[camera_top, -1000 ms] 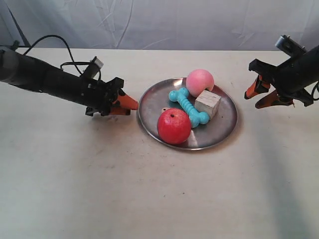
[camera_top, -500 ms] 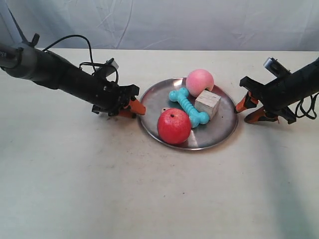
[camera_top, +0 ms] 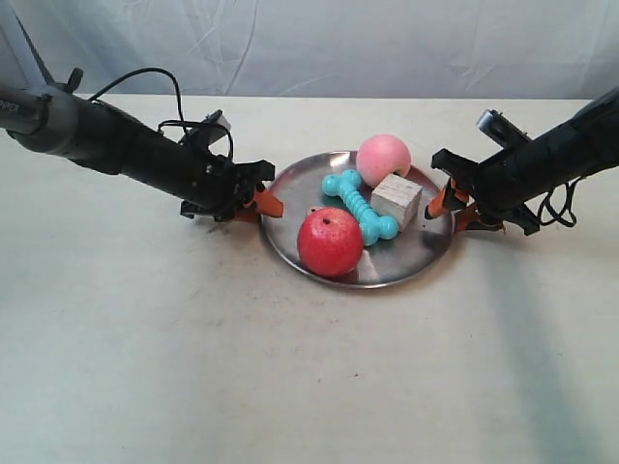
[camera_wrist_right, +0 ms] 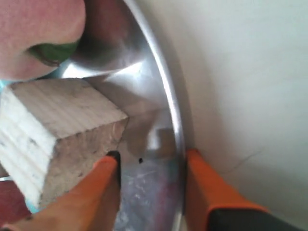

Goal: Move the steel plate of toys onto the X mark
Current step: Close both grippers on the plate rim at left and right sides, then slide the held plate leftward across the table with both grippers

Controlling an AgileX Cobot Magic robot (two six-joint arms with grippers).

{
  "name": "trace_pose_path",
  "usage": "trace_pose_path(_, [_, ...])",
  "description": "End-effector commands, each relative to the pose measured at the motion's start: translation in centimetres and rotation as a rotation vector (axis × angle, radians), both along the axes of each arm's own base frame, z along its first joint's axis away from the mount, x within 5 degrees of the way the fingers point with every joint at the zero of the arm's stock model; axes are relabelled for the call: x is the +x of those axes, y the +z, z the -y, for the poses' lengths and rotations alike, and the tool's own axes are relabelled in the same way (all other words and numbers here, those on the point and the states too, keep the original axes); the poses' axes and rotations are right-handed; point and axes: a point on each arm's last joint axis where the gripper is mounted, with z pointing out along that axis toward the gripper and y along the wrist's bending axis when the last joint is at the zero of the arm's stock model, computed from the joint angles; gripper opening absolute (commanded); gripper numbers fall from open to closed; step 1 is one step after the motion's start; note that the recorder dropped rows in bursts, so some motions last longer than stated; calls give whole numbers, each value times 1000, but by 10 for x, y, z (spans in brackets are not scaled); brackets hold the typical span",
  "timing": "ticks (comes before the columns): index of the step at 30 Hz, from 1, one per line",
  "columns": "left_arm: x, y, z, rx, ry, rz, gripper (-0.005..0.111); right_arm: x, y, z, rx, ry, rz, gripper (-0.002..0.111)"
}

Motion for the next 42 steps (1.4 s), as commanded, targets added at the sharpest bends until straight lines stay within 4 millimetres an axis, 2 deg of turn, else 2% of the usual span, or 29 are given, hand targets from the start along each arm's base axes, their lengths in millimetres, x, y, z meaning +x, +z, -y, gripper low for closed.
trace_pose_path(1, [-4, 1, 14, -17, -19, -3, 30, -7, -16, -14, -6, 63, -49, 22])
trace_pose_path(3, [-5, 0, 15, -12, -20, 1, 29, -7, -16, -14, -1, 67, -53, 11])
trace_pose_path(5, [-5, 0, 16, -10, -21, 2, 23, -8, -16, -14, -2, 83, -61, 0])
trace_pose_path(9, [-5, 0, 16, -12, -27, 2, 0, -10, -17, -14, -16, 112, -69, -1])
trace_pose_path(21, [-8, 2, 17, -26, -30, -62, 0, -12, 0, -16, 23, 127, -63, -1])
trace_pose_path(25, [-8, 3, 10, 19, -55, -118, 0, -12, 5, -18, 48, 114, -59, -1])
trace_pose_path(30, [-2, 15, -1, 8, -59, -136, 0, -7, 14, -25, 98, 139, -52, -1])
trace_pose_path(35, [4, 24, -26, 38, -20, -154, 0, 3, 29, -46, 136, 182, -23, -1])
trace_pose_path(42, [5, 33, -56, 79, -14, -171, 0, 16, 44, -88, 140, 255, 17, -1])
